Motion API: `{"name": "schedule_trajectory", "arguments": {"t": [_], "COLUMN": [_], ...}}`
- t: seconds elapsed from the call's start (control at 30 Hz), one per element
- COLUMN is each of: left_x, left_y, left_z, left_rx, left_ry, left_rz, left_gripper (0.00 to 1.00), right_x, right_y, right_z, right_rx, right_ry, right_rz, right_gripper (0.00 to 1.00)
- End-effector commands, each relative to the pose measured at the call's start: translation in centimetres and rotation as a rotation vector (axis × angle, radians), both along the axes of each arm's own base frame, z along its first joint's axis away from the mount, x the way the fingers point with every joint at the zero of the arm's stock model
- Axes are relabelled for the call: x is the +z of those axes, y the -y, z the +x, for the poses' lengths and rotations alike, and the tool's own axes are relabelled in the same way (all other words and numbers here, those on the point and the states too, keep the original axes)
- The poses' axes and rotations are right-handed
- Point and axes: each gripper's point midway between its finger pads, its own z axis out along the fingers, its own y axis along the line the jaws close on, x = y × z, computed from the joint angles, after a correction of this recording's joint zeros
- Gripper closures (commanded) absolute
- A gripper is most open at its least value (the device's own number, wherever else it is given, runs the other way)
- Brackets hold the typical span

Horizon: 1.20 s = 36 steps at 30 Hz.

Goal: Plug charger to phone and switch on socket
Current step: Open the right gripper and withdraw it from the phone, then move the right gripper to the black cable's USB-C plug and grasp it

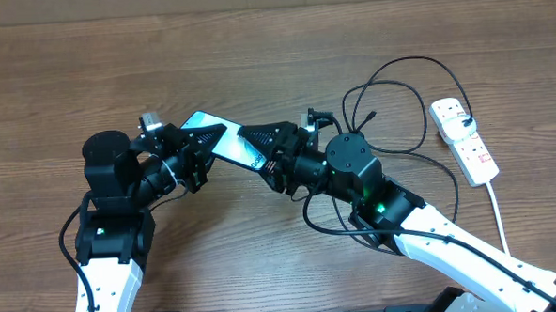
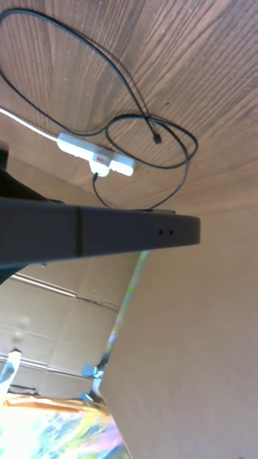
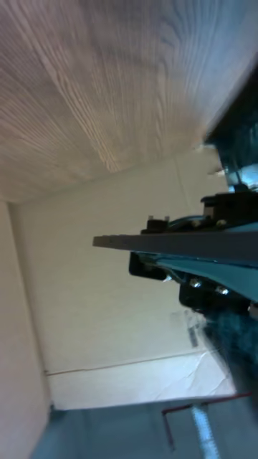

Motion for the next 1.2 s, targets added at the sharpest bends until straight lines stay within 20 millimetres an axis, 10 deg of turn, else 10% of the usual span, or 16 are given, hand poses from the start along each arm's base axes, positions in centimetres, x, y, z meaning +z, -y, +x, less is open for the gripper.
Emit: {"name": "schedule_trajectory", "arguments": {"t": [0.0,0.17,0.47,0.63,0.83,1.03,1.17], "left_x": [0.5,-3.7,-10.3,-9.6,-7.0,-4.6,-6.3], "left_y": [-0.6,-3.2,-7.6,-5.5,-2.7,-0.9,-0.8], "left_z": [0.7,0.1,-4.8,-5.8,-6.2,-5.3,-4.7], "left_rx": [0.030,0.060,0.034,-0.071,-0.181,-0.303,-0.330], "left_ry": [0.075,0.018,-0.258,-0.236,-0.179,-0.064,-0.122], "left_rz": [0.083,0.298,0.472,0.382,0.188,0.051,0.017], "left_gripper": [0.94,0.90,0.96,0.96,0.96,0.96,0.96], "right_x": [-1.1,-8.0,-8.2,-9.8,-13.5,-17.3,-19.0], "right_y": [0.6,7.1,13.6,20.8,25.0,25.0,25.0], "right_z": [0.4,3.2,6.2,8.5,11.1,14.1,14.0], "right_rx": [-0.049,-0.375,-0.336,-0.333,-0.222,-0.128,-0.172], "right_ry": [-0.024,-0.075,0.346,0.076,-0.174,-0.256,-0.360], "right_rz": [-0.054,-0.429,-1.061,-1.089,-1.053,-1.096,-1.060], "right_gripper": [0.00,0.00,0.00,0.00,0.01,0.02,0.32]}}
